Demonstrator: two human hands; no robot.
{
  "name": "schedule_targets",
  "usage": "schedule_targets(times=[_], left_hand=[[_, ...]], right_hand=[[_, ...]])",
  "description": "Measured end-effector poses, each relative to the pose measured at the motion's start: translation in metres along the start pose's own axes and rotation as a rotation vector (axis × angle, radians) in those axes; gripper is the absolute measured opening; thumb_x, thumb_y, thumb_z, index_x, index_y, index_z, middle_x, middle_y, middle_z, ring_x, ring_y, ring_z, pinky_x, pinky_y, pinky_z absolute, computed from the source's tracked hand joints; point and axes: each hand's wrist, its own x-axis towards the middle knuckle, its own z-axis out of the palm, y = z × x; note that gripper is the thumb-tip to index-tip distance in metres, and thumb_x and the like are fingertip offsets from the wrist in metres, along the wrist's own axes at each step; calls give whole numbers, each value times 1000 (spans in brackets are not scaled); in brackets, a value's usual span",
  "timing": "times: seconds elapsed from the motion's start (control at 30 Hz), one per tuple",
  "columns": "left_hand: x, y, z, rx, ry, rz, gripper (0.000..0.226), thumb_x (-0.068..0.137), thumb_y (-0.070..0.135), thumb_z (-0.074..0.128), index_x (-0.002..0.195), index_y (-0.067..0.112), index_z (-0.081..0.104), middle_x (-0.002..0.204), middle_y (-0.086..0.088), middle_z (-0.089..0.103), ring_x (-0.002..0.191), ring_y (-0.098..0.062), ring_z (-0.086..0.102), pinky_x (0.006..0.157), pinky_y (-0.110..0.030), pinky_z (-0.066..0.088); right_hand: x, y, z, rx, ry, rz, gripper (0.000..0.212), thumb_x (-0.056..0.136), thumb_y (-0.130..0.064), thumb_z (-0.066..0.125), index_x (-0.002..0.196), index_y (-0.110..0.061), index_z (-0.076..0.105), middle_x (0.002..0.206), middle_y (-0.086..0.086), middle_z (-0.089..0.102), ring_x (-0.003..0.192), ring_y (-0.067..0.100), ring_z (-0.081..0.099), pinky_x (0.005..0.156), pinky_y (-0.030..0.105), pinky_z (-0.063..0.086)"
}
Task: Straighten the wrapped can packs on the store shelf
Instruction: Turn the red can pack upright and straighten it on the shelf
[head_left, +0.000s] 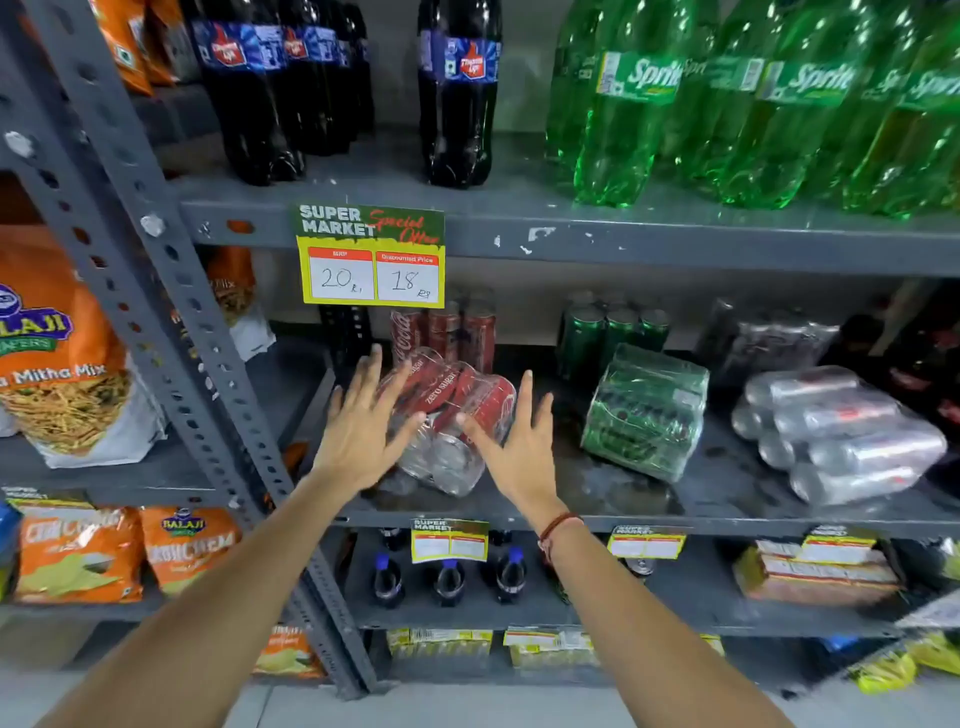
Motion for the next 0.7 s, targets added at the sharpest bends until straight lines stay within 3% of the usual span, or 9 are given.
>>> schedule_targets(times=[0.1,0.2,0.27,0.37,0.5,0.6,0.7], left_hand=[[37,-14,-1,26,-169,-78,79,78,73,9,147,37,1,159,-9,-12,146,-33,3,112,-58,24],[60,-22,4,-9,-410,-85,72,81,74,20,144,48,-2,158,-5,-17,145,-35,9,115,-57,17],[67,-22,8,-131,-510,-118,70,83,72,27,143,49,-1,159,-6,-14,145,-37,9,116,-57,10],[70,-18,9,-177,-492,-135,72,83,70,33,144,48,2,160,-9,2,144,-37,13,115,-55,15],[59,-14,14,-79,-380,-171,75,78,77,29,144,50,4,156,-10,22,133,-42,37,103,-50,36],[48,-10,21,-47,-315,-210,80,74,81,24,144,49,4,153,-13,28,126,-45,44,99,-50,40],[35,-3,30,-69,-250,-241,77,77,79,27,144,47,6,150,-16,30,121,-46,48,98,-50,41]], right_hand=[[18,-9,10,146,-243,183,125,59,-74,68,145,-40,-17,160,15,12,147,37,8,115,54,20],[30,-14,21,184,-289,256,142,45,-73,77,143,-42,-21,155,14,27,140,37,30,112,51,34],[38,-13,24,189,-319,278,149,35,-74,78,140,-46,-24,155,10,28,140,36,32,108,54,38],[46,-7,24,193,-354,269,152,36,-67,83,140,-45,-26,153,0,33,138,31,36,107,54,40],[53,-2,22,244,-377,238,148,42,-53,89,143,-44,-18,132,-21,41,130,22,45,107,40,41],[56,2,15,260,-460,193,145,48,-40,91,145,-38,-17,138,-14,38,128,16,45,107,37,40],[57,7,6,282,-530,131,136,58,-25,90,146,-36,-13,137,-6,48,119,10,50,103,36,42]])
